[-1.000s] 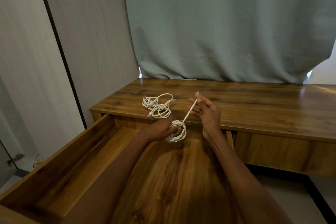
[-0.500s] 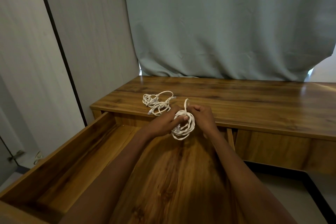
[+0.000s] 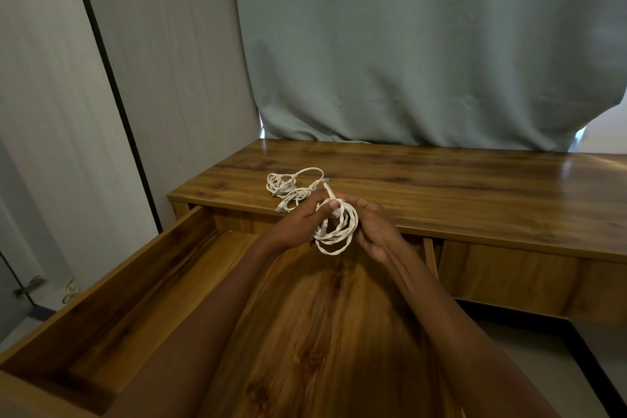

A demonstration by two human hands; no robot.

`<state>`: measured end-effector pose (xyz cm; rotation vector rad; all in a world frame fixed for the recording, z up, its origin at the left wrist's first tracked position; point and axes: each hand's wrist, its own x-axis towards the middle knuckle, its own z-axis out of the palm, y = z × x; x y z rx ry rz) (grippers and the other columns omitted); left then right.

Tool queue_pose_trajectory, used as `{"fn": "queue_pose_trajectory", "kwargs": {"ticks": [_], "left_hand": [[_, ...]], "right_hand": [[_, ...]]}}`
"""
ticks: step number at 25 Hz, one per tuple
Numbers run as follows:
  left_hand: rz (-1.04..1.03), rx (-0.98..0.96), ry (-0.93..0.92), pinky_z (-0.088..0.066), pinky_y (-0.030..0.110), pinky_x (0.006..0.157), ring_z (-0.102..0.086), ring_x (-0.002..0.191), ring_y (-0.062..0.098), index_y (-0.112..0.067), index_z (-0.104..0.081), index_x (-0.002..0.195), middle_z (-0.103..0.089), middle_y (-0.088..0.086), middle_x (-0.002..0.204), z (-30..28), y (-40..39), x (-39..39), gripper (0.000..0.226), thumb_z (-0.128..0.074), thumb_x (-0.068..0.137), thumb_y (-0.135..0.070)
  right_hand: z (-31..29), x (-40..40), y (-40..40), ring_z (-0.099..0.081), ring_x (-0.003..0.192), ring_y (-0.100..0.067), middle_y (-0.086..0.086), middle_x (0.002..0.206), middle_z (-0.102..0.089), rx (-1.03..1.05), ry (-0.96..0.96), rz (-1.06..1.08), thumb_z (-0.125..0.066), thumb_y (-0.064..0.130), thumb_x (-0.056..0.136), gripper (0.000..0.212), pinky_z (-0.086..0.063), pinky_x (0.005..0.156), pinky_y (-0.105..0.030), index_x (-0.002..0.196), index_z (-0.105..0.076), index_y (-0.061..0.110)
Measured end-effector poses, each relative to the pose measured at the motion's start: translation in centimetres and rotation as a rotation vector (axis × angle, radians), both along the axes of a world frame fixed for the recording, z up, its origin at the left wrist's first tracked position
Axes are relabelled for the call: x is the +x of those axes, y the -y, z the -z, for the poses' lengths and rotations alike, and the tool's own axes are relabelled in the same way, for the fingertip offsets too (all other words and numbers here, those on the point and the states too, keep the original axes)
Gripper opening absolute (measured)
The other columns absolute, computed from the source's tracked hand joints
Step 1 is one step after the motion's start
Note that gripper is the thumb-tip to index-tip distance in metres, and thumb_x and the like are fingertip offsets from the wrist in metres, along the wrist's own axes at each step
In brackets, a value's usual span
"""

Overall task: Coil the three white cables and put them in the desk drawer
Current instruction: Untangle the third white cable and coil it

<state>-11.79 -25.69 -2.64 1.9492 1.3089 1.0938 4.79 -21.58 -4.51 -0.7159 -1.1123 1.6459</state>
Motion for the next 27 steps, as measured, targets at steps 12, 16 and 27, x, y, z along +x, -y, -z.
{"fn": "queue_pose_trajectory", "kwargs": {"ticks": [12,16,27], "left_hand": [[-0.227,-0.095,0.241,-0.053,0.03,0.087,-0.064,0.102,0.011,-0.018,-0.044,0.133,-0.065,0.001,0.117,0.7,-1.4,-1.1,0.046,-0.059,0.097,-0.043],[-0.166,-0.019,0.113,-0.048,0.023,0.083,-0.063,0.104,0.011,-0.011,-0.06,0.123,-0.066,-0.001,0.112,0.8,-1.4,-1.2,0.033,-0.054,0.101,-0.035],[-0.145,0.024,0.088,-0.047,0.015,0.075,-0.061,0.083,-0.013,-0.016,-0.063,0.111,-0.066,-0.01,0.098,1.5,-1.4,-1.4,0.018,-0.049,0.105,-0.024]], "right_hand": [[0.3,-1.2,1.9,-0.073,0.098,-0.02,-0.005,0.113,-0.075,0.454,0.215,0.052,-0.072,0.002,0.089,0.045,-0.059,0.078,-0.032,0.128,-0.059,0.022],[0.7,-1.5,2.1,-0.074,0.087,-0.01,0.01,0.101,-0.076,0.575,0.478,0.204,-0.074,0.029,0.088,0.038,-0.062,0.076,-0.043,0.118,-0.055,0.042],[1.0,-1.1,1.9,-0.065,0.102,-0.006,0.011,0.128,-0.06,0.987,0.777,0.54,-0.059,0.044,0.099,0.031,-0.056,0.081,-0.033,0.128,-0.064,0.037]]}}
